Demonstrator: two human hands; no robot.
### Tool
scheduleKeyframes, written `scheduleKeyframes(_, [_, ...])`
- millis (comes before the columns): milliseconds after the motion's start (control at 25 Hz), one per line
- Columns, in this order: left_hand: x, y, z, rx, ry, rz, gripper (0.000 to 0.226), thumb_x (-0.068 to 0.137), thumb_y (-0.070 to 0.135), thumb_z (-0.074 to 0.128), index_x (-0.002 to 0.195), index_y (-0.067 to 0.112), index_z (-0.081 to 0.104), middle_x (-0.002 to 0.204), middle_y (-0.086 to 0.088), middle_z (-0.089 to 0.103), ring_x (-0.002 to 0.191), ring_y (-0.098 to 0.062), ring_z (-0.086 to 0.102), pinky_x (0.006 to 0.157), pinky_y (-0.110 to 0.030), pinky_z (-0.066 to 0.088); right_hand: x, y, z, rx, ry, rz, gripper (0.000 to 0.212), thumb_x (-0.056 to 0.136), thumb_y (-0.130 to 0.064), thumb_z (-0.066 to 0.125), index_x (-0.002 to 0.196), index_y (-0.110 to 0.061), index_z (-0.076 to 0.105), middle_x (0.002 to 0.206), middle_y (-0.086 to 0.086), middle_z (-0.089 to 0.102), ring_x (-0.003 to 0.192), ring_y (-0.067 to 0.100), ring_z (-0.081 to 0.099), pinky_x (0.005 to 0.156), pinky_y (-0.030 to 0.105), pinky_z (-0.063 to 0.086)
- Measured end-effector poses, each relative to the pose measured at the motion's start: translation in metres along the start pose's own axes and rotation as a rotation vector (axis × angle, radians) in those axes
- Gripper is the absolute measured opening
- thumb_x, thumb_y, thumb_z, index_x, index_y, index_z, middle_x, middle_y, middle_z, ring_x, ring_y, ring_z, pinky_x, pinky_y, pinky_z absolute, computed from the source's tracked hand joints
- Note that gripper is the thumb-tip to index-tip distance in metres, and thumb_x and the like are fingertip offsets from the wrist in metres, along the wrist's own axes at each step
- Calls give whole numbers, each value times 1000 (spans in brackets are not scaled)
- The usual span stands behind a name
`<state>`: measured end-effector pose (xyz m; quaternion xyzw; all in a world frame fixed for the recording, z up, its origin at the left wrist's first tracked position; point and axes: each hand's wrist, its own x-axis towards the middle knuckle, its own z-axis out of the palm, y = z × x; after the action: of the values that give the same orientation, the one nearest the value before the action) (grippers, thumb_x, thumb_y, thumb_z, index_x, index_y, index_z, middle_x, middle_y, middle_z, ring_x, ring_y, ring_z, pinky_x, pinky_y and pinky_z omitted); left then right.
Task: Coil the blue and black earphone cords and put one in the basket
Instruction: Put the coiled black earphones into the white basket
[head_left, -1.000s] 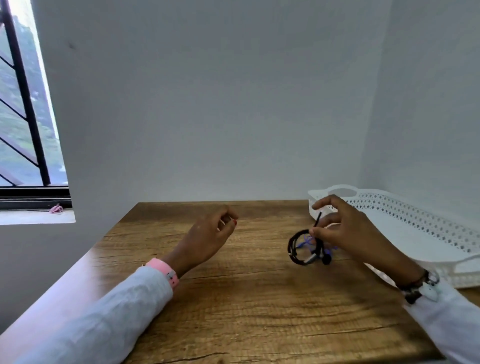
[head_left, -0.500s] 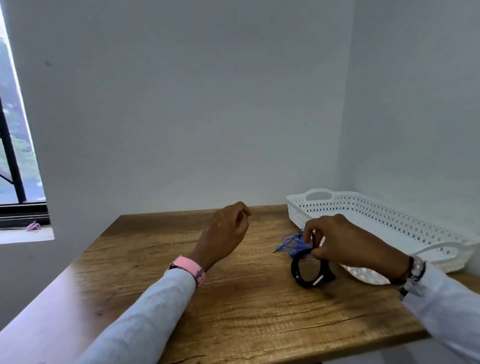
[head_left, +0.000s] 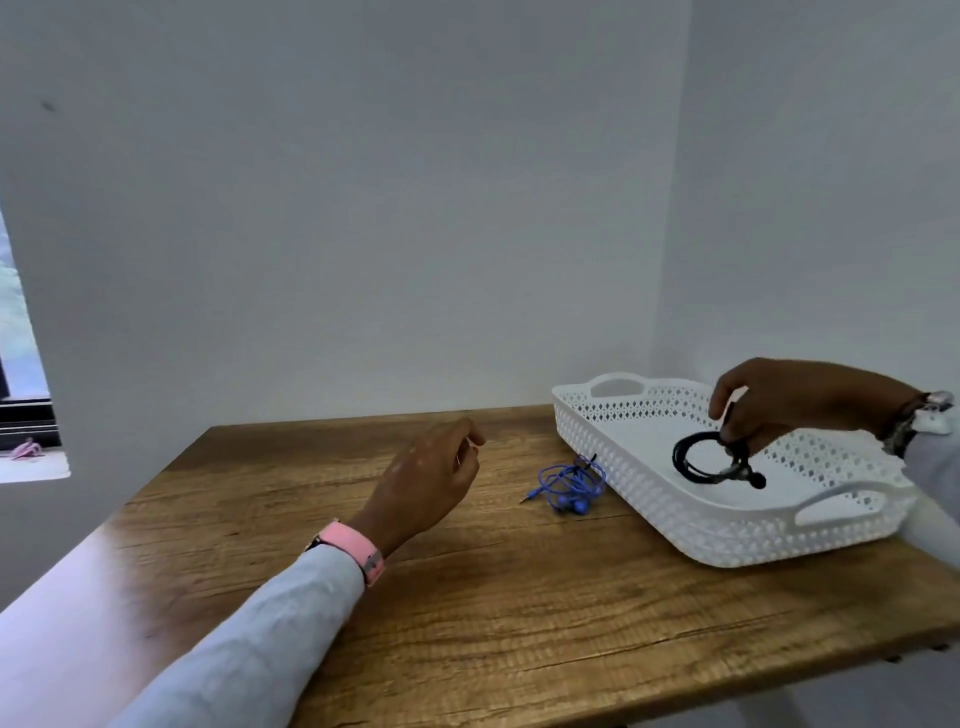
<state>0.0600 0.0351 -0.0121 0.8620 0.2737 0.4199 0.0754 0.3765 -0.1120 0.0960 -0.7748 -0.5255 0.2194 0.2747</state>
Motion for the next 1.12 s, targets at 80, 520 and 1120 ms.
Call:
scheduleKeyframes(80, [-2, 1, 1, 4, -20, -1, 14, 90, 14, 52, 100, 15, 60, 77, 7, 57, 68, -5, 51, 63, -21, 40, 13, 27, 9, -53, -38, 98, 21, 75, 13, 65, 94, 6, 59, 79, 27, 70, 69, 32, 71, 64, 34, 61])
scheduleKeyframes(520, [-4, -3, 2, 13, -45, -16, 14, 91, 17, 52, 103, 18, 59, 77, 9, 58, 68, -5, 54, 60, -16, 38, 27, -22, 29, -791, 175, -194, 18, 83, -18, 66, 98, -11, 69, 101, 4, 63, 95, 20, 60, 67, 18, 40])
scheduleKeyframes(1120, [-7, -6, -7, 58, -29, 14, 17, 91, 19, 50, 106, 17, 57, 82, 2, 64, 70, -12, 58, 63, -34, 51, 62, -81, 141, -1157, -120, -434, 30, 85, -3, 57, 114, -6, 61, 121, 13, 59, 104, 25, 60, 67, 26, 44])
